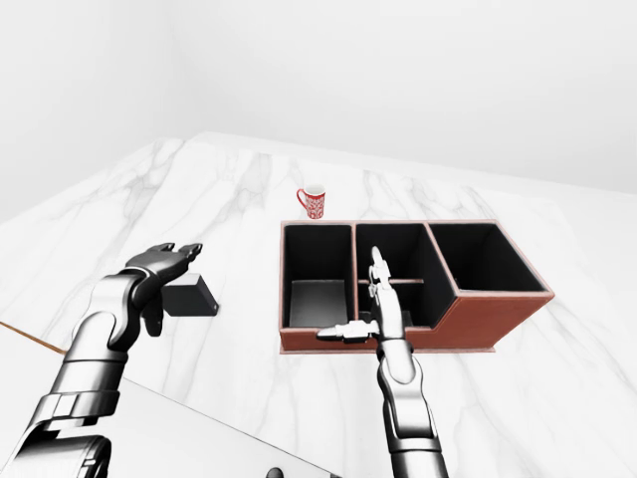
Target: Pick up the book and place it in the right compartment of the caddy.
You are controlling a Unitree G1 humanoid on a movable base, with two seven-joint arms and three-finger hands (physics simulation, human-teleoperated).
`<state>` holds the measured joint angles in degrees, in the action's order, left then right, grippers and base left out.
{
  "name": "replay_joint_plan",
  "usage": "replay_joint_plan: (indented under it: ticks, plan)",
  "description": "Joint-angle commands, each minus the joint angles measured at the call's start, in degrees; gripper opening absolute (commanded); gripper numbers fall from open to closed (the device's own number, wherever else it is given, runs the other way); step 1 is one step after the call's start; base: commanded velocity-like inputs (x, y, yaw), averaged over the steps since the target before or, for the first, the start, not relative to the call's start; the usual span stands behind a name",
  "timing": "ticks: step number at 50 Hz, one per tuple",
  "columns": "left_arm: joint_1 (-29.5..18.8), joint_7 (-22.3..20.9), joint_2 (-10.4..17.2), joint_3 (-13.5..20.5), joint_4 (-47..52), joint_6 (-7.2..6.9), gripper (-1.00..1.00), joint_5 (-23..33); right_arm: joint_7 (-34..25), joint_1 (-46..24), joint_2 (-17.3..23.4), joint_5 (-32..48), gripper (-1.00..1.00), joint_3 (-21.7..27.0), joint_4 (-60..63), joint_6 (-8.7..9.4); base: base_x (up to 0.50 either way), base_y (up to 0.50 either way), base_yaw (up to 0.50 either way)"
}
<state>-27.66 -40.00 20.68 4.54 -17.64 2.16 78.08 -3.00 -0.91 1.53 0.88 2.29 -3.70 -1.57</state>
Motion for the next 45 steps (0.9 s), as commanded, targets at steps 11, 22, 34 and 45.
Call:
replay_joint_plan:
  ticks: [11,22,34,45]
  plan:
    - [-2.7,0.0,-0.2,-1.8,-9.7,-2.47,1.00,0.6,-0.2,0.0,0.1,0.0,1.00,0.1,-0.4,-0.52,0.00,0.00,0.00]
    - [-6.0,3.9,0.4,-2.5,-17.8,-3.92,1.00,-0.4,-0.2,0.1,0.0,0.0,1.00,0.0,-0.5,-0.67,0.00,0.00,0.00]
    - [-9.5,9.1,1.0,-3.5,-24.8,-5.69,1.00,-2.1,-0.1,0.0,-0.1,0.2,1.00,-0.2,-0.5,-0.56,0.00,0.00,0.00]
    - [-12.7,14.7,1.2,-4.4,-33.1,-6.36,1.00,-4.1,-0.1,0.1,-0.1,0.1,1.00,-0.2,-0.3,-0.43,0.00,0.00,0.00]
